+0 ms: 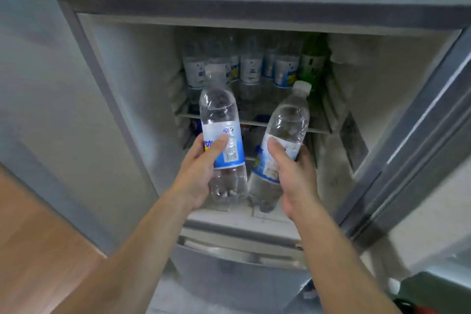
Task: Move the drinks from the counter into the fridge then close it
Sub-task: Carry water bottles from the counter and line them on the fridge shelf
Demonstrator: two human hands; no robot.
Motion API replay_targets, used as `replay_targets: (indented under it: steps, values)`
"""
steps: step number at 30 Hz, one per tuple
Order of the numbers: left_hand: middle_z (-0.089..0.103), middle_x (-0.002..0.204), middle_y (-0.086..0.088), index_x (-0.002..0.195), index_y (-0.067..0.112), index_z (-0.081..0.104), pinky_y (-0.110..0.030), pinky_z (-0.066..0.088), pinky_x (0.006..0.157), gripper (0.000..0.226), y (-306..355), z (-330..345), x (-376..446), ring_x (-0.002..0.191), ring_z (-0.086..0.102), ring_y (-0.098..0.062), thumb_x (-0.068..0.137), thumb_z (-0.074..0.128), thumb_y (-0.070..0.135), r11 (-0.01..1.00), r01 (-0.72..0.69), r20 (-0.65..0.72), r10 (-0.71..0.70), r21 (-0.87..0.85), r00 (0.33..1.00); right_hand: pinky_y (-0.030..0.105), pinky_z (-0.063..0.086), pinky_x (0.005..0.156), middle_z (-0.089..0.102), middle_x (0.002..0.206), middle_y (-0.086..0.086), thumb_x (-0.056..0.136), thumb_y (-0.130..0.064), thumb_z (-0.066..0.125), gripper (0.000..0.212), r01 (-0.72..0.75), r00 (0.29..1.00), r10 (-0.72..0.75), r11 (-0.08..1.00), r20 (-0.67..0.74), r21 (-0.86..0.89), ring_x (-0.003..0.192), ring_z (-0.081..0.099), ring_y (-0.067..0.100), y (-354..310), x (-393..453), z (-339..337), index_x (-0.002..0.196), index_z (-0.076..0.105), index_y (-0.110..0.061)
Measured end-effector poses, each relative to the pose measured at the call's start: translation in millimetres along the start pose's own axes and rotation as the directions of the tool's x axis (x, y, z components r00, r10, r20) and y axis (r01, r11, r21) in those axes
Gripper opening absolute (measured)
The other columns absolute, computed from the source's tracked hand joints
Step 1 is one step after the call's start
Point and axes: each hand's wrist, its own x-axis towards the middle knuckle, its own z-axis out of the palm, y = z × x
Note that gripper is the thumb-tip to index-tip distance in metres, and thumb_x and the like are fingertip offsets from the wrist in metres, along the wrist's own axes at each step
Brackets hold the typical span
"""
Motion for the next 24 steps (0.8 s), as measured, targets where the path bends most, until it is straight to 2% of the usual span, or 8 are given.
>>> replay_targets:
  steps: [2, 5, 7, 9, 14, 17, 21, 24]
  values:
    - [0.076, 0.103, -0.002, 0.107, 0.028, 0.067, -0.039, 0.059, 0.072, 0.034, 7, 4, 29, 0.091, 0.073, -0.023, 0.077, 0.078, 0.039, 0.996, -0.08, -0.01, 0.08, 0.042, 0.997, 0.036, 0.061, 0.078, 0.077, 0.094, -0.008, 0.077, -0.028, 0.083, 0.028, 0.044, 0.997, -0.043, 0.999, -0.063, 0.013, 0.086, 0.075, 0.013, -11, 21, 14, 0.098, 0.065, -0.029]
    - [0.075, 0.103, 0.008, 0.114, 0.03, 0.059, -0.04, 0.057, 0.086, 0.034, 17, 11, 75, 0.098, 0.072, -0.016, 0.084, 0.075, 0.028, 0.974, -0.205, -0.041, 0.21, 0.095, 0.977, 0.033, 0.061, 0.07, 0.074, 0.102, -0.006, 0.077, -0.027, 0.084, 0.038, 0.117, 0.987, -0.113, 0.993, -0.117, 0.021, 0.085, 0.074, 0.011, -29, 50, 33, 0.109, 0.064, -0.029]
    - [0.072, 0.113, 0.007, 0.123, 0.028, 0.054, -0.036, 0.057, 0.09, 0.043, 26, 15, 104, 0.104, 0.07, -0.013, 0.085, 0.075, 0.023, 0.947, -0.29, -0.046, 0.298, 0.137, 0.953, 0.035, 0.06, 0.08, 0.072, 0.11, -0.002, 0.08, -0.023, 0.082, 0.045, 0.186, 0.975, -0.184, 0.983, -0.121, 0.007, 0.096, 0.072, 0.013, -40, 71, 45, 0.12, 0.061, -0.023]
    - [0.065, 0.125, 0.001, 0.129, 0.021, 0.05, -0.033, 0.055, 0.092, 0.051, 33, 21, 133, 0.112, 0.065, -0.016, 0.085, 0.075, 0.018, 0.913, -0.362, -0.025, 0.373, 0.189, 0.927, 0.042, 0.057, 0.093, 0.07, 0.116, 0.002, 0.083, -0.021, 0.079, 0.043, 0.233, 0.964, -0.232, 0.973, -0.13, -0.009, 0.105, 0.069, 0.018, -49, 92, 56, 0.121, 0.06, -0.019]
    - [0.06, 0.111, 0.018, 0.124, 0.03, 0.05, -0.005, 0.048, 0.074, 0.052, 37, 37, 184, 0.096, 0.058, 0.014, 0.081, 0.077, 0.02, 0.828, -0.458, -0.019, 0.49, 0.323, 0.872, 0.047, 0.05, 0.103, 0.062, 0.132, 0.005, 0.086, -0.021, 0.076, 0.053, 0.278, 0.945, -0.291, 0.955, -0.147, -0.103, 0.121, 0.06, 0.022, -60, 137, 74, 0.134, 0.054, -0.016]
    - [0.063, 0.116, 0.013, 0.125, 0.028, 0.052, -0.014, 0.053, 0.084, 0.053, 32, 44, 207, 0.103, 0.06, 0.008, 0.08, 0.078, 0.02, 0.804, -0.484, -0.019, 0.522, 0.345, 0.853, 0.047, 0.05, 0.104, 0.061, 0.133, 0.01, 0.087, -0.014, 0.075, 0.055, 0.361, 0.918, -0.378, 0.921, -0.118, -0.145, 0.123, 0.059, 0.024, -57, 159, 79, 0.136, 0.052, -0.009]
    - [0.061, 0.134, 0.002, 0.136, 0.024, 0.052, -0.035, 0.048, 0.105, 0.06, 21, 52, 215, 0.123, 0.057, -0.012, 0.082, 0.077, 0.025, 0.733, -0.496, -0.026, 0.571, 0.466, 0.82, 0.037, 0.049, 0.103, 0.057, 0.138, 0.005, 0.083, -0.021, 0.079, 0.063, 0.345, 0.913, -0.385, 0.905, -0.133, -0.249, 0.126, 0.055, 0.02, -42, 177, 88, 0.138, 0.05, -0.015]
    - [0.06, 0.136, -0.003, 0.137, 0.016, 0.053, -0.039, 0.046, 0.106, 0.061, 14, 47, 211, 0.125, 0.055, -0.014, 0.082, 0.077, 0.022, 0.688, -0.542, -0.014, 0.625, 0.482, 0.781, 0.038, 0.05, 0.104, 0.058, 0.137, 0.004, 0.08, -0.027, 0.081, 0.068, 0.337, 0.911, -0.391, 0.889, -0.129, -0.31, 0.124, 0.056, 0.019, -38, 185, 92, 0.14, 0.05, -0.016]
